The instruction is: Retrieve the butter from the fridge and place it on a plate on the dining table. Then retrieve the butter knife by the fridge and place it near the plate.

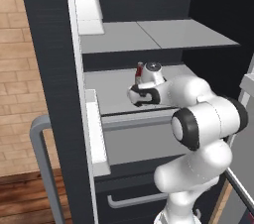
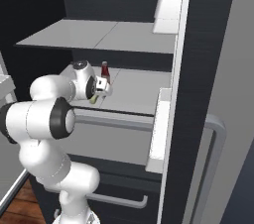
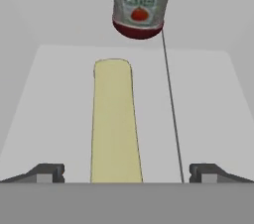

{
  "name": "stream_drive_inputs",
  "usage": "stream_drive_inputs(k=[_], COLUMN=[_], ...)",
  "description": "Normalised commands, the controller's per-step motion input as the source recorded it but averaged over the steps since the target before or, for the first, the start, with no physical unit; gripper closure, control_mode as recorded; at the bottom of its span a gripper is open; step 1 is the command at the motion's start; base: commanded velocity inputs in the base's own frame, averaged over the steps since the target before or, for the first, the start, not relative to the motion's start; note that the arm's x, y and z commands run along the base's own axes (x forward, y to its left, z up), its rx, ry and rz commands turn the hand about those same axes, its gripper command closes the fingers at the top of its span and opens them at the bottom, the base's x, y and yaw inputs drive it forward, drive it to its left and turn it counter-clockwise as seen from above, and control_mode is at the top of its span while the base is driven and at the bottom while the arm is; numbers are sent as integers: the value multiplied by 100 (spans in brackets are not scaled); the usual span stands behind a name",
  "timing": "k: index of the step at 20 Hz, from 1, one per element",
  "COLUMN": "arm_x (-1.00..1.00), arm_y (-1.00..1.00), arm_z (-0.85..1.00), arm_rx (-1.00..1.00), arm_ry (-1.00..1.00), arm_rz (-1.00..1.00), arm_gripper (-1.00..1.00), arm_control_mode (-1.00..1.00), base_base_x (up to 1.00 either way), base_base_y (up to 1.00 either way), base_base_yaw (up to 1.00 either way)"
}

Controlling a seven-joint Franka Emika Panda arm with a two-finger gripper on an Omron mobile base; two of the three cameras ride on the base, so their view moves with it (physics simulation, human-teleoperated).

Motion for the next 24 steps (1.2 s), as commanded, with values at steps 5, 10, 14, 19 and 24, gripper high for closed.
stream_drive_inputs(k=[5,10,14,19,24], arm_x=[31,7,0,0,0], arm_y=[5,9,1,0,0], arm_z=[-1,-9,-18,-25,-22], arm_rx=[0,0,0,0,0], arm_ry=[0,2,2,0,0], arm_rz=[0,0,0,0,0], arm_gripper=[-100,-100,-100,-100,-100], arm_control_mode=[-100,-100,-100,-100,-100], base_base_x=[0,0,0,0,0], base_base_y=[0,0,0,0,0], base_base_yaw=[0,0,0,0,0])
